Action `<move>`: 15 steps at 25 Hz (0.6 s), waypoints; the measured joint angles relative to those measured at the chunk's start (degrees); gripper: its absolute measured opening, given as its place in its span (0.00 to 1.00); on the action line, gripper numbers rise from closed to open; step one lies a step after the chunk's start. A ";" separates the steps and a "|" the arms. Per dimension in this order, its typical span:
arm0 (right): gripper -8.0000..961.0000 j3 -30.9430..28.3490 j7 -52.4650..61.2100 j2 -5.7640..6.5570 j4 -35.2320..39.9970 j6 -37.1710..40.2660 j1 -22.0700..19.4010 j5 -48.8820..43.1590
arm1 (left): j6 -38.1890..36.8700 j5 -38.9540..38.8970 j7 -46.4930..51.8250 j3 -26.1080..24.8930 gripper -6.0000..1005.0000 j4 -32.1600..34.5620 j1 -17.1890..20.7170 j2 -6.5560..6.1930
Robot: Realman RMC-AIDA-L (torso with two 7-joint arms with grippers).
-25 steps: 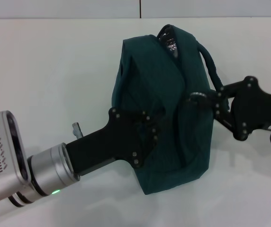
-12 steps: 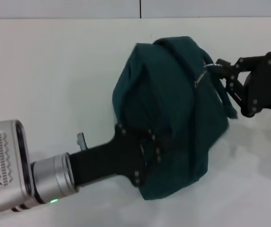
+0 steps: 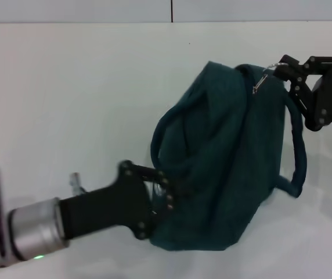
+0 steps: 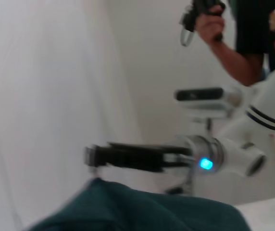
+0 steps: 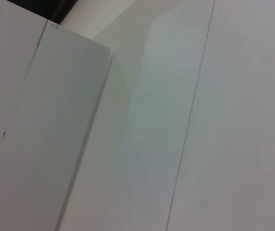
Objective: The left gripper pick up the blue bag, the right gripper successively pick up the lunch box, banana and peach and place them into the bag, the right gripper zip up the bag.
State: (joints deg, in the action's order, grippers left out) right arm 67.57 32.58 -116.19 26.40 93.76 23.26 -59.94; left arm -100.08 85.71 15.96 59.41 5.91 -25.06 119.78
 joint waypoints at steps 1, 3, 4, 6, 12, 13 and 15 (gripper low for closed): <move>0.03 -0.08 -0.02 0.00 -0.04 -0.04 -0.09 0.01 | -0.79 -0.89 0.34 -0.47 0.13 1.10 1.32 -0.05; 0.03 -0.35 -0.05 0.02 -0.33 -0.35 -0.31 0.20 | -1.74 -3.35 0.88 -0.84 0.13 2.45 3.08 -0.16; 0.03 -0.47 -0.05 0.06 -0.52 -0.66 -0.45 0.42 | -1.79 -4.56 1.20 -0.84 0.13 2.74 3.69 -0.19; 0.03 -0.56 -0.06 0.13 -0.67 -1.80 -0.76 1.13 | -1.67 -7.34 2.16 -0.85 0.13 3.18 4.55 -0.32; 0.03 -0.59 0.11 0.25 -1.09 -4.07 -1.07 1.67 | 0.09 -12.24 6.05 -0.86 0.13 3.32 5.27 -1.05; 0.03 -0.60 0.20 0.25 -1.09 -4.45 -1.19 1.70 | 0.15 -12.49 6.41 -0.87 0.14 3.34 5.30 -1.19; 0.03 -0.64 0.30 0.26 -1.14 -5.15 -1.64 2.09 | 0.19 -12.98 7.22 -0.88 0.14 3.35 5.27 -1.60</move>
State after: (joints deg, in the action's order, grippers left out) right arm 66.93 32.88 -115.93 25.26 88.61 21.62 -57.85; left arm -99.90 72.73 23.18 58.54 9.26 -19.78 118.18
